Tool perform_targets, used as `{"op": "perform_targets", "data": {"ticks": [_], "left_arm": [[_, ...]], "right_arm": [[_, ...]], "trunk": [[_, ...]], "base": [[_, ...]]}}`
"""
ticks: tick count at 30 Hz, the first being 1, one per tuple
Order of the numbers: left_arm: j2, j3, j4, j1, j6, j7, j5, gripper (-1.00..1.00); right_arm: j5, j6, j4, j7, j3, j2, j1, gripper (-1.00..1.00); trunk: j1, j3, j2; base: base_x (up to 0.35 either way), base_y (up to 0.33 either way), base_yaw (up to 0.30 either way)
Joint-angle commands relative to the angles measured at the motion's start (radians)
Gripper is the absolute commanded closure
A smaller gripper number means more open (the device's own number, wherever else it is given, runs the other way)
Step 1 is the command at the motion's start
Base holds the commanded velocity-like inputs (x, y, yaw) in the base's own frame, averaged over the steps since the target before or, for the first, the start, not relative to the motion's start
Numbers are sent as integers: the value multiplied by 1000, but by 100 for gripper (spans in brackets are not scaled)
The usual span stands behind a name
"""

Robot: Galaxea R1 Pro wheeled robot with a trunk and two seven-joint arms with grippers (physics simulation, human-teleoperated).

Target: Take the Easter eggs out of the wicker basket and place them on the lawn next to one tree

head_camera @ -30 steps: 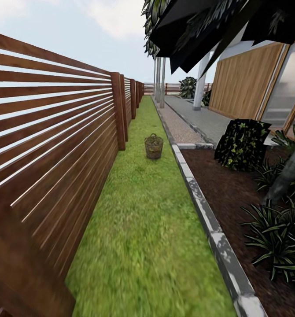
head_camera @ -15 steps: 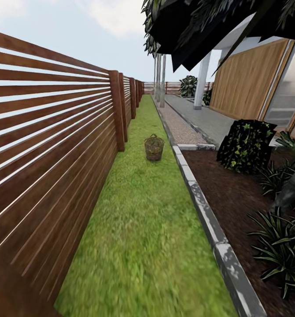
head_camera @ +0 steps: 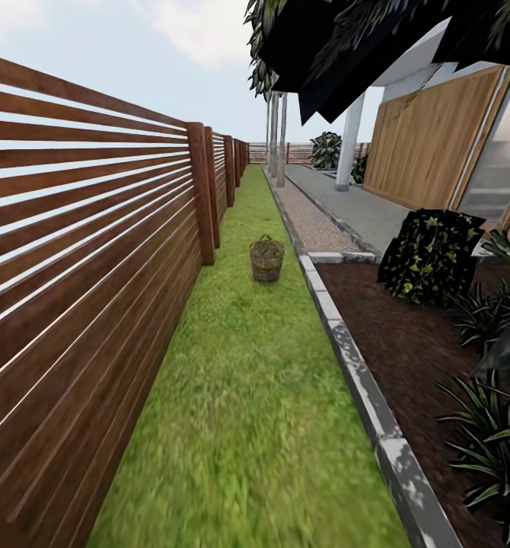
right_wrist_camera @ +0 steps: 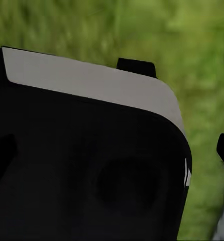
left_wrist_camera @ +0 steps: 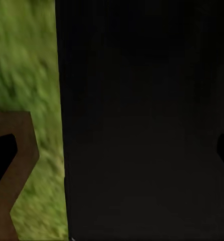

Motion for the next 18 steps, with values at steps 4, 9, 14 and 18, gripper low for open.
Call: {"op": "perform_targets", "data": {"ticks": [4,9,14,18], "left_arm": [[0,3,-1,0,-2,0,1,-100],[0,3,-1,0,-2,0,1,-100],[-1,3,-1,0,-2,0,1,-100],[-1,3,-1,0,-2,0,1,-100]], "right_arm": [[24,-3,1,-1,6,0,-1,-100],[18,-2,0,-1,2,-1,-1,-100],[13,2,0,-1,-2,-1,-1,-100],[12,3,-1,-1,-2,-2,-1,-100]], "trunk": [[1,-1,0],[1,-3,0],[1,-10,0],[1,-16,0]], "base": [[322,0,0],[322,0,0],[322,0,0],[322,0,0]]}}
